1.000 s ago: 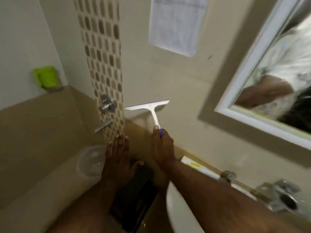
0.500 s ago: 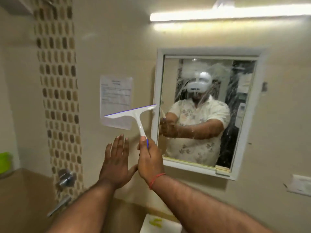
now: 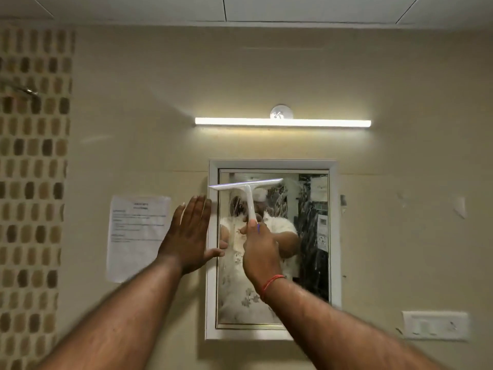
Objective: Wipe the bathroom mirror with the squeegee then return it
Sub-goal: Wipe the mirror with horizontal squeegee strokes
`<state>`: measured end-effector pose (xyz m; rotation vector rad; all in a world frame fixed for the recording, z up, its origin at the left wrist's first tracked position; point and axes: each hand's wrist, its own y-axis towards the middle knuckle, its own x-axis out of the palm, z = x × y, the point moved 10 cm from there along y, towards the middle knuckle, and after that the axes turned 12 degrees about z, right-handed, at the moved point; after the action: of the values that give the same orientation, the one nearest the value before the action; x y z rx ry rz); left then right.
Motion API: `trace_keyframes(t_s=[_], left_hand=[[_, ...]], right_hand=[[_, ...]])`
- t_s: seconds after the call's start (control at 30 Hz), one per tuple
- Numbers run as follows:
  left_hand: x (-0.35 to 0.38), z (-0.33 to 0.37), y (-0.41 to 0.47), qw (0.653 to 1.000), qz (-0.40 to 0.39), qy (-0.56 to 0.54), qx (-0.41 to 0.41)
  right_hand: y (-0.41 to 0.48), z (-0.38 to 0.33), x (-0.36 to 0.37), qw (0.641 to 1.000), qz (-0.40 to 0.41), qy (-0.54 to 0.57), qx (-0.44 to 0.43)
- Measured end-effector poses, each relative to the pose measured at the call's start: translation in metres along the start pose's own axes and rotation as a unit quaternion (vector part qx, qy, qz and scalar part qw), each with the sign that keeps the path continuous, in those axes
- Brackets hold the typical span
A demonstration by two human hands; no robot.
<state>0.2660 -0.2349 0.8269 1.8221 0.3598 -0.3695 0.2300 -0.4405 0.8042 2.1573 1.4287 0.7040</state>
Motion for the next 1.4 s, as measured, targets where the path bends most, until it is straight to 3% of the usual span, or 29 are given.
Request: trace_keyframes(t_s=[0.17, 0.4, 0.57, 1.4], left_hand=[[-0.010, -0.013, 0.055, 0.999, -0.040, 0.030, 0.009], [-0.005, -0.027, 0.079, 0.997, -0.064, -0.031, -0.002], [-0.005, -0.026, 0.079, 0.997, -0.075, -0.034, 0.002], [0.014, -0.001, 0.022, 0.996, -0.071, -0.057, 0.007]], right_hand=[[0.025, 0.002, 0.008, 0.999, 0.014, 0.011, 0.042], [0.049, 0.012, 0.022, 0.998, 0.043, -0.013, 0.044], [0.044, 0.003, 0.027, 0.996, 0.058, 0.038, 0.057], [0.008, 0.041, 0.019, 0.992, 0.086, -0.053, 0.076]])
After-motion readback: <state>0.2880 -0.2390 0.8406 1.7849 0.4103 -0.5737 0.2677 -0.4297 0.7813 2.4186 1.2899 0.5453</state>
